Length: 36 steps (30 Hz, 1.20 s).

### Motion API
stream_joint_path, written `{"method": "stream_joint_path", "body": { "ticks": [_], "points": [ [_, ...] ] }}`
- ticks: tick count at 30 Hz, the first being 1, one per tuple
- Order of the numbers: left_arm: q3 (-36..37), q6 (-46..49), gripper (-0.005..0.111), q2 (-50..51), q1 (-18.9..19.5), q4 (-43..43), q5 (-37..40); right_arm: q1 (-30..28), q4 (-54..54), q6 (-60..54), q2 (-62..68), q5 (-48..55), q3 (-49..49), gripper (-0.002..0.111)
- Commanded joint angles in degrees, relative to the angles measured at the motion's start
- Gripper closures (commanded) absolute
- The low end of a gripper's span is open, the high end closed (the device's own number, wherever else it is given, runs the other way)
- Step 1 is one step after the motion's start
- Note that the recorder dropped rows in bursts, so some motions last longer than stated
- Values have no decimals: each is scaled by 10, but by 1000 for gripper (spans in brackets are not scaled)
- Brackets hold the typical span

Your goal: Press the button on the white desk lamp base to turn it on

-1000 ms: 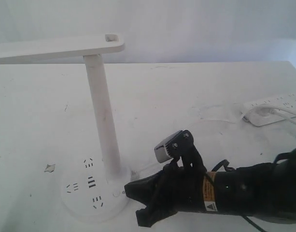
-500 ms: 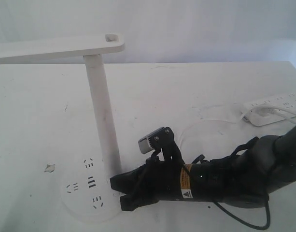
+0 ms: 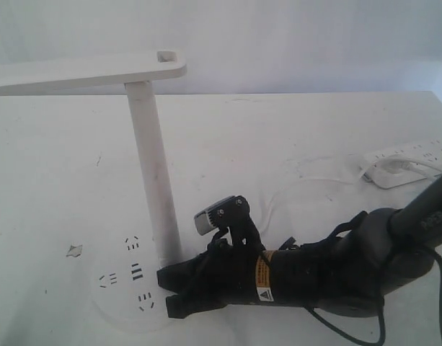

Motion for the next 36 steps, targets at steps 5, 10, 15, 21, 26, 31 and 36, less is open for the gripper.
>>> {"method": "stream_joint_path", "body": {
  "ticks": [5,10,15,21,26,31,36],
  "points": [
    [2,-2,107,-2,-3,-2,2,0,-20,-8,1,6,-2,108],
    [2,-2,107,-2,-3,-2,2,0,-20,-8,1,6,-2,108],
    [2,-2,107,-2,-3,-2,2,0,-20,-4,1,5,-1,108],
    [2,-2,107,-2,-3,-2,2,0,-26,-1,-13,3,1,108],
    [2,-2,107,-2,-3,-2,2,0,-32,21,-52,26,1,108],
    [2,-2,107,-2,-3,-2,2,0,-37,41,-72,114,1,108],
    [2,-2,107,-2,-3,-2,2,4,-60,82,-72,98,1,108]
  ]
}}
